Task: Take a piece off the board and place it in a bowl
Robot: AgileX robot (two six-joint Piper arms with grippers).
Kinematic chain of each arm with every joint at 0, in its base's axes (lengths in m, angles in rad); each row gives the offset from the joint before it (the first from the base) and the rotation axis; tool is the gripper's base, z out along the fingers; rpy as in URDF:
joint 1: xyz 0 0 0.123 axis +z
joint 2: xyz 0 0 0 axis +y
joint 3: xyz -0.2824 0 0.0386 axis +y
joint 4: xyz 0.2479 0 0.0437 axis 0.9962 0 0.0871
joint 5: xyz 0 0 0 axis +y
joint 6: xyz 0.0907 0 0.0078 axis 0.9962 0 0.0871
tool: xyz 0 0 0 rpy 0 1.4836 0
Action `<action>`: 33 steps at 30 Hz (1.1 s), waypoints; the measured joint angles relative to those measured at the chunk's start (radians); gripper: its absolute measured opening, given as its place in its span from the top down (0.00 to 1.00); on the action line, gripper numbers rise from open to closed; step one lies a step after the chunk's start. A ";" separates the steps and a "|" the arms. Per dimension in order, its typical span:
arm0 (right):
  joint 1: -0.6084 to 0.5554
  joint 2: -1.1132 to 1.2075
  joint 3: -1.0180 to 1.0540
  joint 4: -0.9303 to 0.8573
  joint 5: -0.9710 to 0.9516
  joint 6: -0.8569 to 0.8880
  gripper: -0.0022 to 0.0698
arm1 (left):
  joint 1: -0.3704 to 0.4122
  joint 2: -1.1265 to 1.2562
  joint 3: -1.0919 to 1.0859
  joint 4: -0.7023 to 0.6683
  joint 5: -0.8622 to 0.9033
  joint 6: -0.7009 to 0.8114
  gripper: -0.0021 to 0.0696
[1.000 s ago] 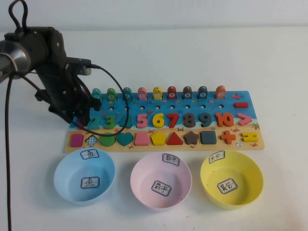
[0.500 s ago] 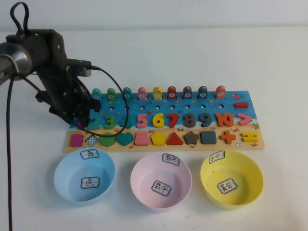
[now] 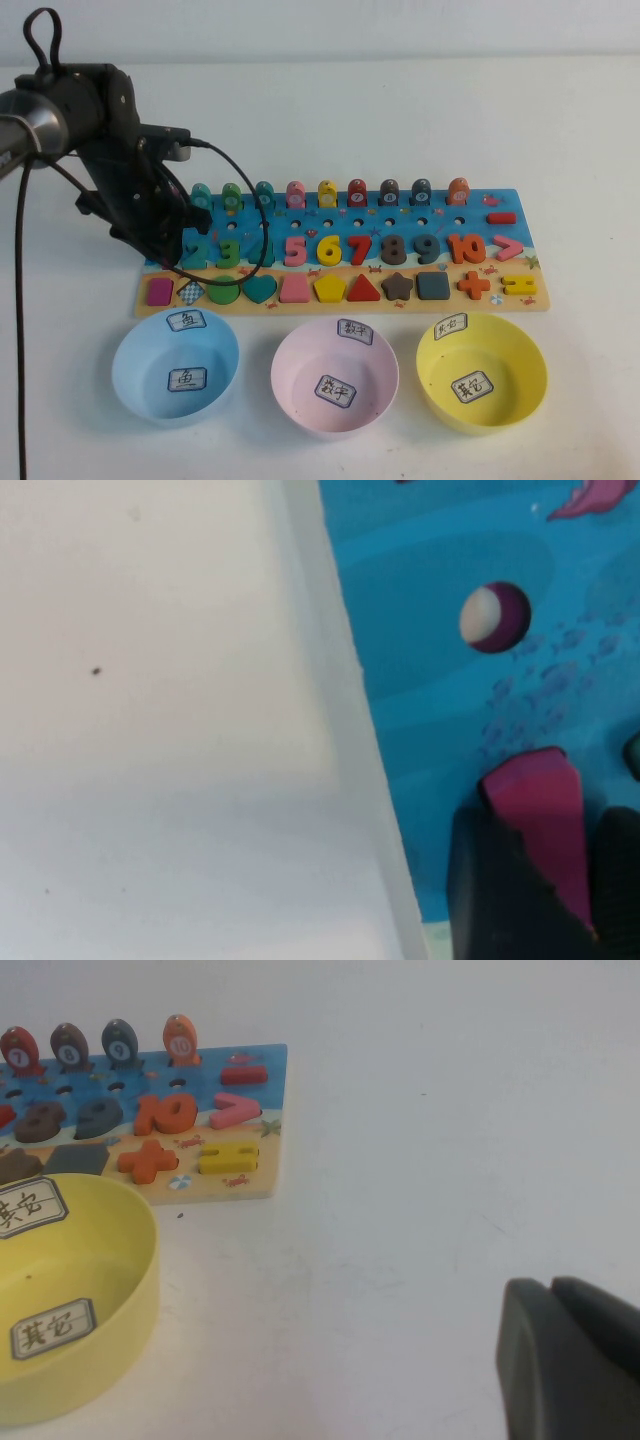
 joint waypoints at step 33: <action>0.000 0.000 0.000 0.000 0.000 0.000 0.99 | 0.003 0.000 0.000 -0.042 0.003 -0.022 0.88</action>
